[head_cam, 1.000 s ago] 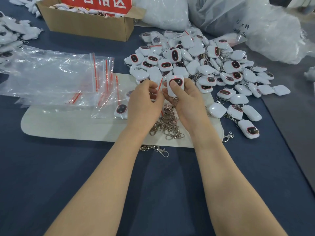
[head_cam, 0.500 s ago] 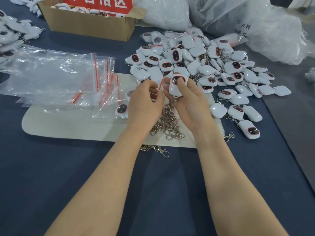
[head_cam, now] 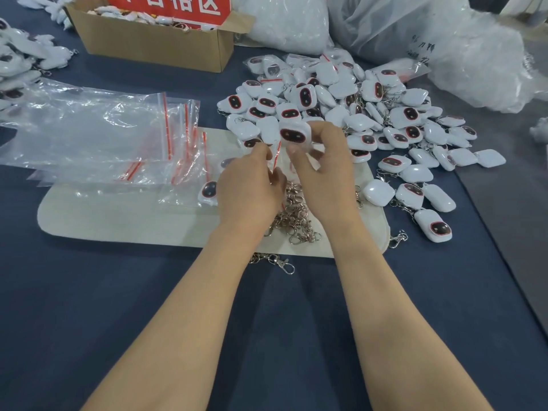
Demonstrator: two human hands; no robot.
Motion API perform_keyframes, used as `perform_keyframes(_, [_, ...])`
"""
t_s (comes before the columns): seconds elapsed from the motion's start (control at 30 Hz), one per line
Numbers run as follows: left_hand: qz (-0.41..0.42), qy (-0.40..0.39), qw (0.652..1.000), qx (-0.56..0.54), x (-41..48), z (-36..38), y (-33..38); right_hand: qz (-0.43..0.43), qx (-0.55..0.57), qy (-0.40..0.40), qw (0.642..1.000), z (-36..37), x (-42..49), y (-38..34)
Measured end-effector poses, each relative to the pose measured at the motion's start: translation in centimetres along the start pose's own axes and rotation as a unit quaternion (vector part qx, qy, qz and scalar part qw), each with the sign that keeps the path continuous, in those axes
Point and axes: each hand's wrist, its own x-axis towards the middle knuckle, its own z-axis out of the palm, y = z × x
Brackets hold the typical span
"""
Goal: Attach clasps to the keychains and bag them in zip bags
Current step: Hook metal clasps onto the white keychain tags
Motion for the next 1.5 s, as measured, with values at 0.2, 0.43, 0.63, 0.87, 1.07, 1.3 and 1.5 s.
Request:
perform_keyframes(0.2, [-0.018, 0.005, 0.998, -0.059, 0.1, -0.1, 0.1, 0.132, 0.094, 0.032, 0.986, 1.0, -0.3, -0.3])
perform_keyframes(0.43, [-0.025, 0.069, 0.98, -0.185, 0.3, -0.2, 0.2, 0.116, -0.056, -0.037, 0.991, 1.1, -0.6, 0.2])
perform_keyframes(0.63, [0.008, 0.094, 0.974, -0.206, 0.2, -0.4, 0.5, 0.109, -0.041, -0.072, 0.991, 1.5, -0.6, -0.2])
perform_keyframes(0.87, [0.002, 0.096, 0.973, -0.21, 0.3, -0.2, 0.2, 0.137, 0.022, -0.169, 0.976, 1.0, -0.3, 0.0])
perform_keyframes(1.07, [-0.002, 0.038, 0.981, -0.191, 0.5, 0.5, -0.3, 0.075, -0.183, 0.03, 0.98, -0.5, 0.2, 1.2])
perform_keyframes(1.3, [0.016, -0.026, 0.99, -0.135, 0.3, 1.1, -0.5, 0.195, -0.36, 0.031, 0.912, -2.4, 0.7, 3.9])
perform_keyframes(1.5, [0.011, -0.028, 0.99, -0.137, 0.3, 1.0, -0.6, 0.207, -0.419, -0.003, 0.884, -2.5, 0.8, 4.8])
